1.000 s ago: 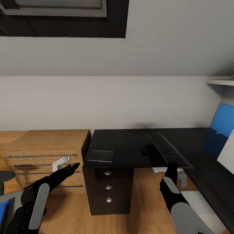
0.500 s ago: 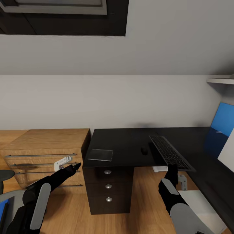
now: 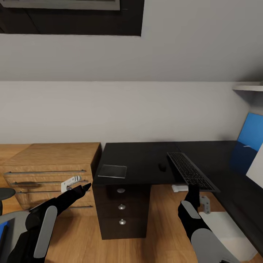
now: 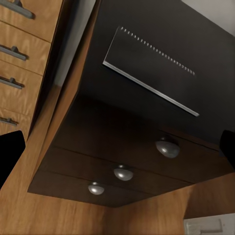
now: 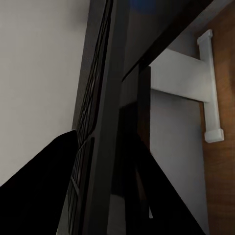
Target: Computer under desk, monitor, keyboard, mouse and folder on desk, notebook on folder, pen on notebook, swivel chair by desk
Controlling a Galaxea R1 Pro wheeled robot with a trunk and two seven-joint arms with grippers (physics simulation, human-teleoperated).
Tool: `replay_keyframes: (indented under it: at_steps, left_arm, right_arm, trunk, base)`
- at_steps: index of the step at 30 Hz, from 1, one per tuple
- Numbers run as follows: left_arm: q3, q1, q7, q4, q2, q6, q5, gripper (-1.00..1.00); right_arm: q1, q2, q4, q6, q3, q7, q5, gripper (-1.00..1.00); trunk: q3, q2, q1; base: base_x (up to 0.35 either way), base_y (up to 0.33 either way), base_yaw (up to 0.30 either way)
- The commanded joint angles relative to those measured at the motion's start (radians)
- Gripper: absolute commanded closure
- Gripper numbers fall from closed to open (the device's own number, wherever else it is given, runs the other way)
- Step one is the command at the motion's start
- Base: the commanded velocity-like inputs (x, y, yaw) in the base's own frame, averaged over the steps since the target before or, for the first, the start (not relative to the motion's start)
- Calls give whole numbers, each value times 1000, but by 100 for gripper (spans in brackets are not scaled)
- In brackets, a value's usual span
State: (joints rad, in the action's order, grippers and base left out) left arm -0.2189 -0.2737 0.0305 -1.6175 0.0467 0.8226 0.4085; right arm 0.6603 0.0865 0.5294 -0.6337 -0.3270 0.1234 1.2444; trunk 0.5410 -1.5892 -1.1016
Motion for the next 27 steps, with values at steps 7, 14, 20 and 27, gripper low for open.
replay_keyframes:
  at_steps: [7,14,20,27]
  left_arm:
    - [-2,-1,3,-1,1,6,9,-100]
    - [-2,-1,3,-1,1,6,9,-100]
    - [-2,-1,3,-1,1,6,9,-100]
    - [-2,-1,3,-1,1,6,9,-100]
  right_arm:
    - [1,1,0,1,-4,10,13,100]
    - [1,1,-1,3,-4,9,13,100]
    - [1,1,0,3,-5,8,15,100]
    - [1,3,0,3,-6,8,15,-100]
  trunk:
    - [23,-50,-27]
    - [32,-71,-38]
    - [32,-71,-38]
    - [32,-71,-38]
  base:
    - [0,0,0]
    - [0,0,0]
    - [0,0,0]
    - [0,0,0]
